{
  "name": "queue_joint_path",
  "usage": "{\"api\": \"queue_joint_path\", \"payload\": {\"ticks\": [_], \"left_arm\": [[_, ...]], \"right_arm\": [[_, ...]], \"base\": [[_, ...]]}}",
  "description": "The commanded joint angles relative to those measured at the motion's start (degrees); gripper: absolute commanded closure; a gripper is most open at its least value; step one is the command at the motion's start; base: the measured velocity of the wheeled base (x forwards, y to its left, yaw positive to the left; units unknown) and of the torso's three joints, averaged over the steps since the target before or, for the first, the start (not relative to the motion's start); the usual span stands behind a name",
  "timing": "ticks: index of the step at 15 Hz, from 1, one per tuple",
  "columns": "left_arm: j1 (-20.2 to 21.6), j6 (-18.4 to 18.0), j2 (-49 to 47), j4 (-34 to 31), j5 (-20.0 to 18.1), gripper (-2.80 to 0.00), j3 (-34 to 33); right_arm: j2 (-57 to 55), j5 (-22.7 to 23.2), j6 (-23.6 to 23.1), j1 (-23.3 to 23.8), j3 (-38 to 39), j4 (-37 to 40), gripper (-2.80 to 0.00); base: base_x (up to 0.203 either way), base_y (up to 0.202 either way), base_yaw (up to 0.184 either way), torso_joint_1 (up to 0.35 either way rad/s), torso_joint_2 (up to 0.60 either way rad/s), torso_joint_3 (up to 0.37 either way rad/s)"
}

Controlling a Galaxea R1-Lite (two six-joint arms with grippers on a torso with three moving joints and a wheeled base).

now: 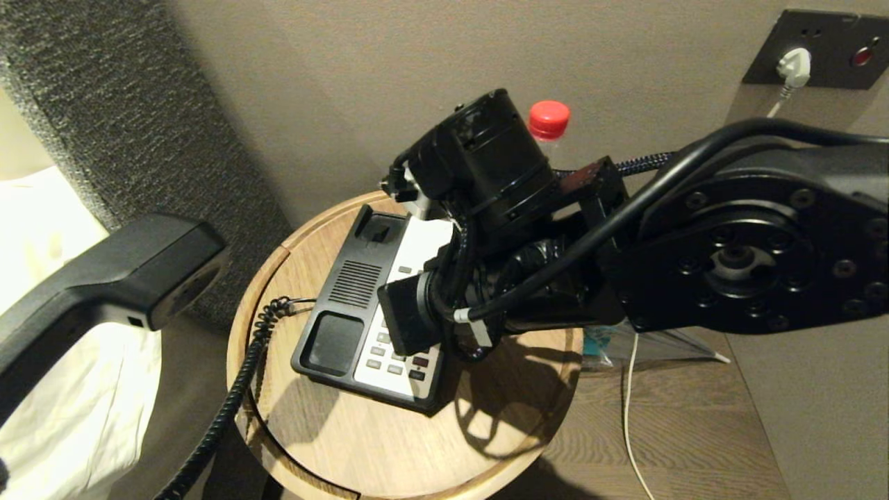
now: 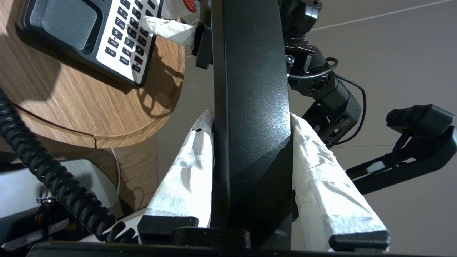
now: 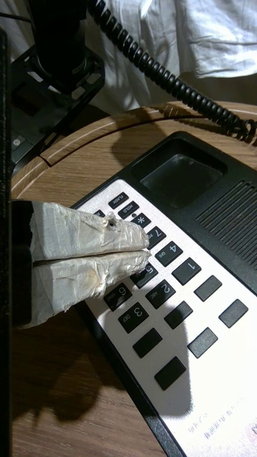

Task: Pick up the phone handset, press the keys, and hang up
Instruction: Dial the number

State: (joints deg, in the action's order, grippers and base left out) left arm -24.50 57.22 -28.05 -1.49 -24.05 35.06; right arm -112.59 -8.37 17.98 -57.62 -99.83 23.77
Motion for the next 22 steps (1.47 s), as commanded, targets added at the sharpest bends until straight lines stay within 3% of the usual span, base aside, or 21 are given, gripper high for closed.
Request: {"api": "queue_joint_path", "payload": {"ticks": [1, 15, 22], "left_arm": [[0.0, 0.3, 0.1, 0.0, -0.1, 0.0, -0.1], [0.0, 0.3, 0.4, 0.1, -0.2, 0.0, -0.6], [0.0, 0.3, 0.5, 0.0, -0.3, 0.0, -0.6]], "right_arm": [[0.7, 0.0, 0.7, -0.5, 0.1, 0.2, 0.0], [-1.8, -0.5, 0.2, -0.5, 1.0, 0.6, 0.0], [-1.7, -0.9, -3.5, 0.4, 3.1, 0.0, 0.0]], "base": [[0.0, 0.0, 0.0, 0.0, 0.0, 0.0], [0.0, 0.0, 0.0, 0.0, 0.0, 0.0], [0.0, 0.0, 0.0, 0.0, 0.0, 0.0]]}}
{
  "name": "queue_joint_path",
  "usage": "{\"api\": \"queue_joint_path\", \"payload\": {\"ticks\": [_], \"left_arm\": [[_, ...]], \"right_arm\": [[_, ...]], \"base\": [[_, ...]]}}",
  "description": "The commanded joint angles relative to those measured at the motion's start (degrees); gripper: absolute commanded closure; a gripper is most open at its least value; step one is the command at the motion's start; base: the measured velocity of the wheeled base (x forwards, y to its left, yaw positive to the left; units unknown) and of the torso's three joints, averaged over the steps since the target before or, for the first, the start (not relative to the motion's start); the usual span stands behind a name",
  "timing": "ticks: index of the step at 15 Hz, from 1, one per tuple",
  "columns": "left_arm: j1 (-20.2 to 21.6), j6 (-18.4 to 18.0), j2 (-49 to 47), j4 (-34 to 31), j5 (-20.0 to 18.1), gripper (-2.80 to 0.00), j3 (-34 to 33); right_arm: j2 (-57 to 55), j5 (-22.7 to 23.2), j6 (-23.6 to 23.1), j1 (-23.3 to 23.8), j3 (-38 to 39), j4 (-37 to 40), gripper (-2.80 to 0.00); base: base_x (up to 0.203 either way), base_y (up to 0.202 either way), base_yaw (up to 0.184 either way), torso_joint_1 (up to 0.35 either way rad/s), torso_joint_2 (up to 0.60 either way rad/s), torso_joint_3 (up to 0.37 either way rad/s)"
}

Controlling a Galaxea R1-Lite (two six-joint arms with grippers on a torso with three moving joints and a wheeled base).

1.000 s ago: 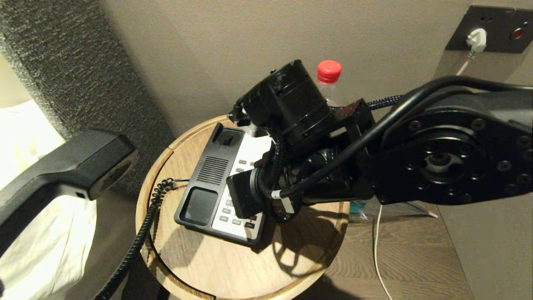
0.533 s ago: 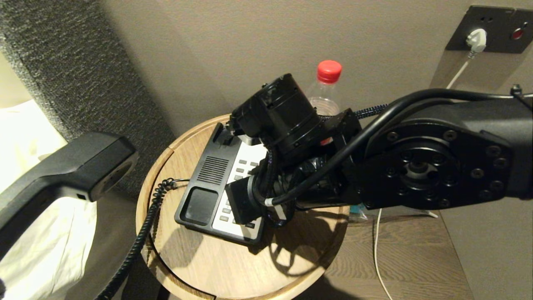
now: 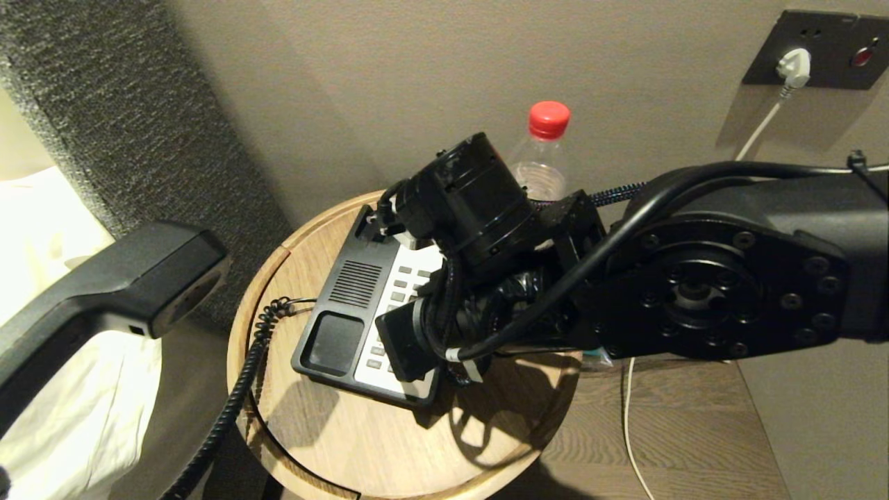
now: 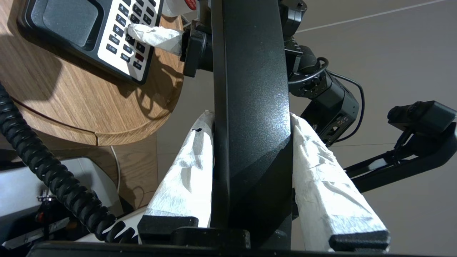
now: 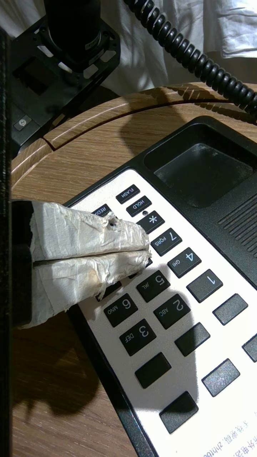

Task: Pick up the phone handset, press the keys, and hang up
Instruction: Dial the number

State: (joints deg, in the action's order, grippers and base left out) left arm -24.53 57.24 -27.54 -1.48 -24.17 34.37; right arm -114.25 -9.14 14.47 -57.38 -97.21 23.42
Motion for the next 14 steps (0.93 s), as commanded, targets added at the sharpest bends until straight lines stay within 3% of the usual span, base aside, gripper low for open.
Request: {"api": "queue_joint_path", "payload": {"ticks": [1, 14], "left_arm": [[0.0, 0.3, 0.0, 0.0, -0.2, 0.0, 0.0], [0.0, 0.3, 0.5, -0.2, -0.2, 0.0, 0.0]], "right_arm": [[0.1, -0.2, -0.1, 0.3, 0.4, 0.2, 0.0], [1.3, 0.3, 1.4, 0.3, 0.1, 0.4, 0.0]], "base": [[0.0, 0.0, 0.0, 0.0, 0.0, 0.0], [0.0, 0.0, 0.0, 0.0, 0.0, 0.0]]}}
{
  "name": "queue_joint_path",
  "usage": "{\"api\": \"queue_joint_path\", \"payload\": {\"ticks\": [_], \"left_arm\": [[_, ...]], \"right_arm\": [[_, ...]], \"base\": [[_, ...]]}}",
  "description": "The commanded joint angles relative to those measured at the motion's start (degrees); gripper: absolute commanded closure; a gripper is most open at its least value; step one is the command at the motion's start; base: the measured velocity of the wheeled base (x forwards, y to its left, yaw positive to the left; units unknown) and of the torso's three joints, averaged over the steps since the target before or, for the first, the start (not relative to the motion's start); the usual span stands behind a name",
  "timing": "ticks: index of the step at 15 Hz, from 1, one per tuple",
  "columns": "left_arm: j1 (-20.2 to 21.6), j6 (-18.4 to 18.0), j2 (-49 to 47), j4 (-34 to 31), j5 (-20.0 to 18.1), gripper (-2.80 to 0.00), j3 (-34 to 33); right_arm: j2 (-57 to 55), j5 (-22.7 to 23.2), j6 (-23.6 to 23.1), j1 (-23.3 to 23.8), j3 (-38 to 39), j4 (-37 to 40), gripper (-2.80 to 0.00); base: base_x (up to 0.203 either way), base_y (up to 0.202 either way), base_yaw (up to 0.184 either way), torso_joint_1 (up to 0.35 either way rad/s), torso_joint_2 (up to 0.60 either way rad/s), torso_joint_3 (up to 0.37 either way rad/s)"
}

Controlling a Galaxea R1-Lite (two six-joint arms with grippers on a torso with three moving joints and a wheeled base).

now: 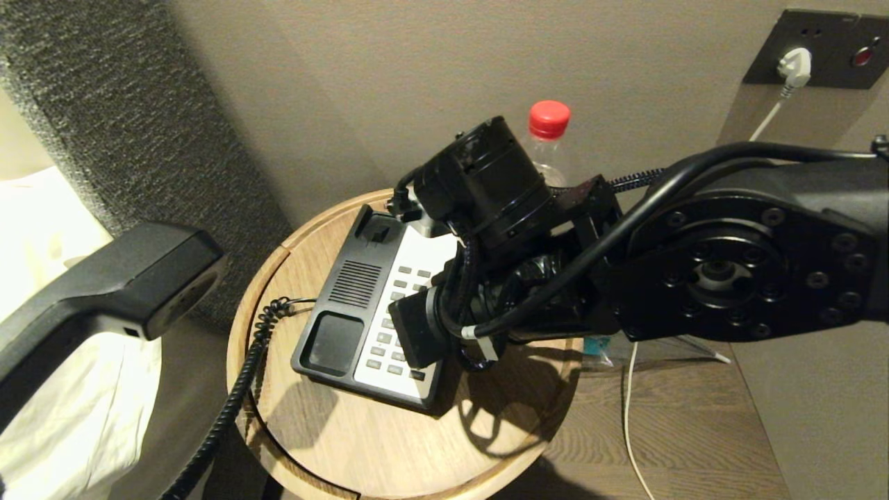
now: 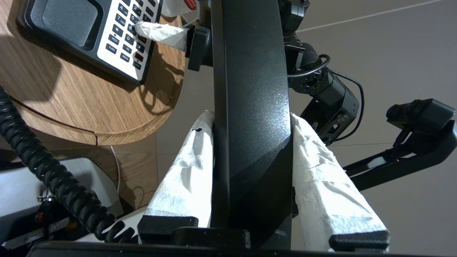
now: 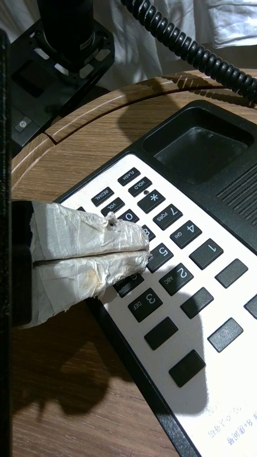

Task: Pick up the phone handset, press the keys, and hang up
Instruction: Dial the number

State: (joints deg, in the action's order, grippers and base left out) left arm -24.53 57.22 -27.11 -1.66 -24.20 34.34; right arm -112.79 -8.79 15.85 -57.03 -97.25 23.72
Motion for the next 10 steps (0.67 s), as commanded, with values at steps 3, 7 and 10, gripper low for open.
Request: {"api": "queue_joint_path", "payload": {"ticks": [3, 7, 10], "left_arm": [[0.0, 0.3, 0.0, 0.0, -0.1, 0.0, 0.0], [0.0, 0.3, 0.3, -0.2, -0.1, 0.0, 0.0], [0.0, 0.3, 0.3, -0.2, -0.2, 0.0, 0.0]], "right_arm": [[-0.4, -0.3, -0.1, 0.0, 1.4, 0.4, 0.0], [-0.4, -0.4, -0.2, 0.0, 2.3, 0.0, 0.0], [0.2, -0.3, 0.1, -0.1, 1.2, 0.0, 0.0]], "base": [[0.0, 0.0, 0.0, 0.0, 0.0, 0.0], [0.0, 0.0, 0.0, 0.0, 0.0, 0.0], [0.0, 0.0, 0.0, 0.0, 0.0, 0.0]]}}
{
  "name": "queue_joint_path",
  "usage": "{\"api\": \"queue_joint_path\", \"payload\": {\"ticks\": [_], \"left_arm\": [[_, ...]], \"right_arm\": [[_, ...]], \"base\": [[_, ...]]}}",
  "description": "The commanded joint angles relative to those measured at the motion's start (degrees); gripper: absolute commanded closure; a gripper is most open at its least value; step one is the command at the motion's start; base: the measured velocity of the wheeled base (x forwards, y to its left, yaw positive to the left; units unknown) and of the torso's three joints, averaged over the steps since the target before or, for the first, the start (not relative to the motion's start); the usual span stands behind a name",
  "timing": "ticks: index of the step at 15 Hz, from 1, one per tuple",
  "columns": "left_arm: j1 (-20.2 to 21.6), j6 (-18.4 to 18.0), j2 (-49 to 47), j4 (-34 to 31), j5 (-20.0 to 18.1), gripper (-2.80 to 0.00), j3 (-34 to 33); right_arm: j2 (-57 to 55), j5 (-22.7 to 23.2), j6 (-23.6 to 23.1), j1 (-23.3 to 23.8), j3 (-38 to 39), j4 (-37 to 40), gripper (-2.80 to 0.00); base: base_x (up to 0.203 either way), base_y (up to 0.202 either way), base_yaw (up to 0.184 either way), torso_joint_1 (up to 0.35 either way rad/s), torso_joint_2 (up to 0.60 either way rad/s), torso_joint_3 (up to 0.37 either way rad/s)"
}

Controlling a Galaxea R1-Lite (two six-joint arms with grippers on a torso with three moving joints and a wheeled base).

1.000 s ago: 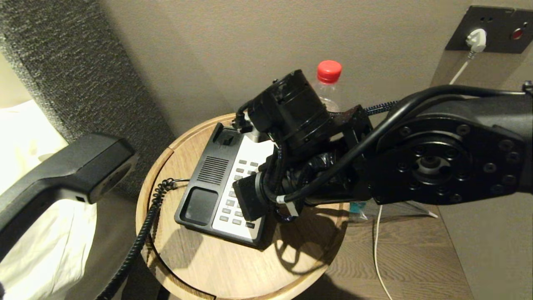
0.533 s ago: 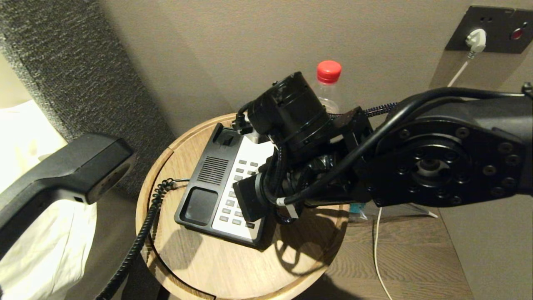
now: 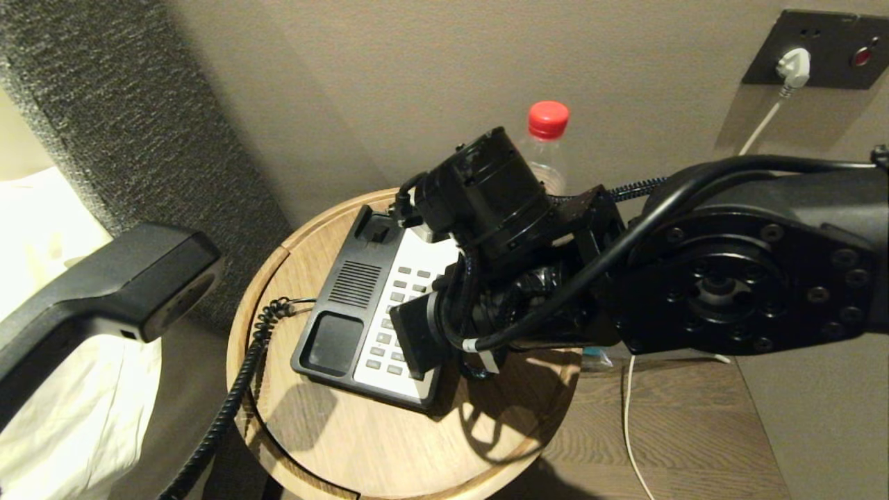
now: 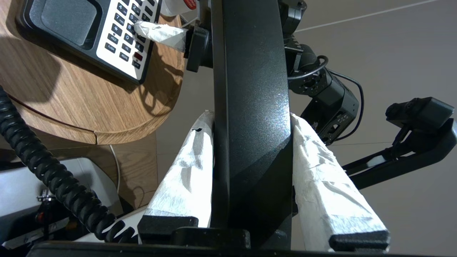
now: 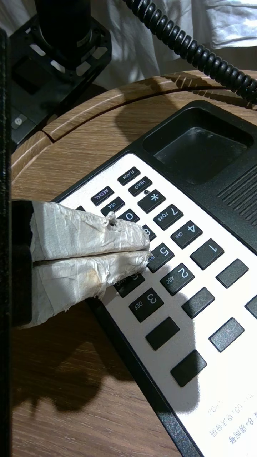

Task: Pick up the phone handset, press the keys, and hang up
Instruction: Dial the number

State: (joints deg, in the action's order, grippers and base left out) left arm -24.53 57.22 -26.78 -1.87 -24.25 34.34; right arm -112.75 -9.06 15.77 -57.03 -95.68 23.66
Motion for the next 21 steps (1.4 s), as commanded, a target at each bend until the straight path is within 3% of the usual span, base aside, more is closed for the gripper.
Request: {"api": "queue_joint_path", "payload": {"ticks": [1, 5, 21], "left_arm": [[0.0, 0.3, 0.0, 0.0, -0.1, 0.0, 0.0], [0.0, 0.3, 0.2, -0.1, -0.2, 0.0, 0.0], [0.0, 0.3, 0.7, -0.2, -0.2, 0.0, -0.3]], "right_arm": [[0.6, 0.0, 0.2, -0.3, -1.0, 0.2, 0.0], [1.1, 0.6, 5.1, -1.6, -4.0, 0.7, 0.0], [-0.1, 0.6, 5.1, -1.8, -2.7, 1.5, 0.0]], "base": [[0.0, 0.0, 0.0, 0.0, 0.0, 0.0], [0.0, 0.0, 0.0, 0.0, 0.0, 0.0], [0.0, 0.0, 0.0, 0.0, 0.0, 0.0]]}}
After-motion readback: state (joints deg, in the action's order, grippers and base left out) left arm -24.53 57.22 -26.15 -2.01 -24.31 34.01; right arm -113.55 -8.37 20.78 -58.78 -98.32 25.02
